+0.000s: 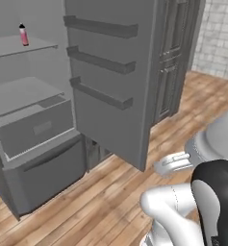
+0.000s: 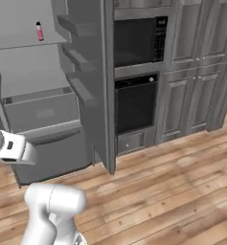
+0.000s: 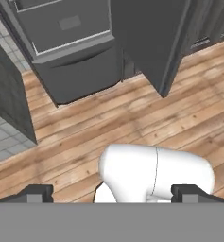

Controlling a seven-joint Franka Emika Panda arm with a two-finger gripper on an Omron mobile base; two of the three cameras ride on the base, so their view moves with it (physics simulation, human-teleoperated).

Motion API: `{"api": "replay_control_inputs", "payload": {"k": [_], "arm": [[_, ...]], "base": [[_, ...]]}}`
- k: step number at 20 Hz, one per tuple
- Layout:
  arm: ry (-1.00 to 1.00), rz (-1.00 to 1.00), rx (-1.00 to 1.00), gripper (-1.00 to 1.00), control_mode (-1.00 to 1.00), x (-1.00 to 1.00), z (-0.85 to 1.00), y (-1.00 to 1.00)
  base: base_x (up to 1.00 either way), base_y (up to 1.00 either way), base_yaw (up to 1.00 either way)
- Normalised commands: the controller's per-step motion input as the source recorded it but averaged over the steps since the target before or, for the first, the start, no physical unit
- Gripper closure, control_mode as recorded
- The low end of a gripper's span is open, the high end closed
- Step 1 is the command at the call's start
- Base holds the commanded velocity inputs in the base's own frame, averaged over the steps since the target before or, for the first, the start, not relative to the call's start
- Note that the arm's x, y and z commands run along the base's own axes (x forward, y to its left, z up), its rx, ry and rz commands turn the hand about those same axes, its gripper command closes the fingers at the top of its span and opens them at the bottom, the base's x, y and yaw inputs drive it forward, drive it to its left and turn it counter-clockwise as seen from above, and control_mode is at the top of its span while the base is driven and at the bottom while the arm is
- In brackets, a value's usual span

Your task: Open the fridge, grab two sodas, and place both sodas inside the bowl with ice on the dining counter.

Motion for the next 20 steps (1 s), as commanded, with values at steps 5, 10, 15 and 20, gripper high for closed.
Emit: {"api": "replay_control_inputs", "payload": {"k": [5,10,15,20], "arm": [[0.00,0.00,0.00,-1.00,1.00,0.00,0.00,0.00],[0.00,0.00,0.00,-1.00,1.00,0.00,0.00,0.00],[0.00,0.00,0.00,-1.00,1.00,0.00,0.00,0.00],[0.00,0.00,0.00,-1.00,1.00,0.00,0.00,0.00]], "base": [[0.74,0.27,0.36],[0.78,0.15,0.38],[0.73,0.01,0.35],[0.70,0.00,0.26]]}}
